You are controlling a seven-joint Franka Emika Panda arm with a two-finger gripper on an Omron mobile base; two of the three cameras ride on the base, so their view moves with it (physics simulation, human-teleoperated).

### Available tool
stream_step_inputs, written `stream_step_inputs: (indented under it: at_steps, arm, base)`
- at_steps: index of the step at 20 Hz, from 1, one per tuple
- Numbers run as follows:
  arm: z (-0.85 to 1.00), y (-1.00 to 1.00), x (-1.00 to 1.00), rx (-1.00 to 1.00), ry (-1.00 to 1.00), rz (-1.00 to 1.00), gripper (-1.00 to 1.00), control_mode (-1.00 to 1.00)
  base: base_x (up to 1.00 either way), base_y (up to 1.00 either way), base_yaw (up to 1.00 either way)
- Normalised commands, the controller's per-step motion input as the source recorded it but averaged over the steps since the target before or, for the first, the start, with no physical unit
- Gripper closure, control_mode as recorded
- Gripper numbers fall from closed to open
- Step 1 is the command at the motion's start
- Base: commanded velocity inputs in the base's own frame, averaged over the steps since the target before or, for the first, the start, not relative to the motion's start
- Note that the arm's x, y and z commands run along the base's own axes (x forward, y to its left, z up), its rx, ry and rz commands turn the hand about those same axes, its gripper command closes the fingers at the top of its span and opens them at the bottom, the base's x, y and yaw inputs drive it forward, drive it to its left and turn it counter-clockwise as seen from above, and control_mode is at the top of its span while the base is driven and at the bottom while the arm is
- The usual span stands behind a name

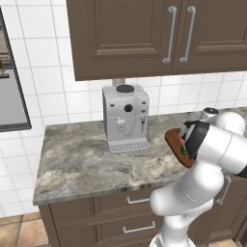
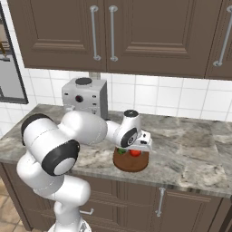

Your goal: Place the avocado, onion, tomato, and bell pepper on the cutting board.

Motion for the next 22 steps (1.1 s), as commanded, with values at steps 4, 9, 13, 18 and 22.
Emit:
stream_step_inputs:
  at_steps: [4,9,13,18,22]
  arm:
    - [0.00,0.00,0.00,0.00,0.00,0.00,-1.00,-1.00]
    - [0.00,0.00,0.00,0.00,0.00,0.00,-1.00,-1.00]
    - [0.20,0.00,-0.08,0.00,-0.02,0.00,-1.00,-1.00]
    - [0.36,0.00,-0.27,0.00,-0.05,0.00,-1.00,-1.00]
    - [0.37,0.06,-0.37,0.00,-0.09,0.00,-1.00,-1.00]
  base:
    - [0.00,0.00,0.00]
    - [0.00,0.00,0.00]
    - [0.00,0.00,0.00]
    - [0.00,0.00,0.00]
    - [0.00,0.00,0.00]
